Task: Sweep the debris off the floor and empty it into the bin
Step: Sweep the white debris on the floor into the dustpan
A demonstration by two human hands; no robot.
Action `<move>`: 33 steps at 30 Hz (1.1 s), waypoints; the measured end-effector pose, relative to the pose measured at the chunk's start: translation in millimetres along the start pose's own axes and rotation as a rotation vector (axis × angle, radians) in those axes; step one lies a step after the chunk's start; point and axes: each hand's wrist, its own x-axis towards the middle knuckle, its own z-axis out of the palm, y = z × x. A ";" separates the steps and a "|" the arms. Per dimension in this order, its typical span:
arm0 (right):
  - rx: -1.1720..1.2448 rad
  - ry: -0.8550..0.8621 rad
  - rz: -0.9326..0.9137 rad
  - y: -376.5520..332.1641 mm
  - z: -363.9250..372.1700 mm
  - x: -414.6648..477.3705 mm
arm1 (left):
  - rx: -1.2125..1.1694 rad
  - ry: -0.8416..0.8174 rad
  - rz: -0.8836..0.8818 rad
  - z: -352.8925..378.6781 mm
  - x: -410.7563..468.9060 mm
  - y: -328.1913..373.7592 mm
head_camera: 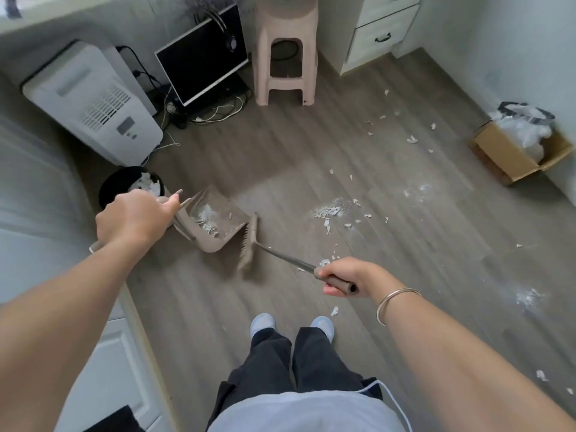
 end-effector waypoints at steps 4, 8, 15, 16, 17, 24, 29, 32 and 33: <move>-0.244 0.096 0.016 6.5 -29.0 4.8 | 0.007 -0.025 -0.068 10.8 -12.1 1.9; -0.270 0.196 0.011 5.1 -69.5 10.0 | 0.000 -0.059 -0.130 16.5 -21.3 11.2; -0.177 0.244 0.047 8.3 -123.1 24.7 | -0.039 -0.080 -0.104 15.4 -30.7 61.1; -0.166 0.257 0.051 9.2 -131.7 26.7 | -0.046 -0.083 -0.100 15.6 -31.6 71.0; -0.155 0.270 0.054 9.8 -137.3 27.7 | -0.054 -0.084 -0.098 15.4 -32.6 76.7; -0.071 0.369 0.030 16.7 -181.9 23.8 | -0.037 -0.082 -0.040 19.9 -34.3 119.6; 0.006 0.320 -0.036 10.4 -201.8 4.7 | -0.044 -0.078 -0.014 18.1 -35.4 137.8; 0.031 0.281 -0.049 4.5 -201.6 1.4 | -0.022 -0.083 0.000 16.4 -35.6 139.3; 0.034 0.265 -0.047 3.0 -199.4 2.9 | -0.016 -0.082 0.003 16.4 -35.7 138.9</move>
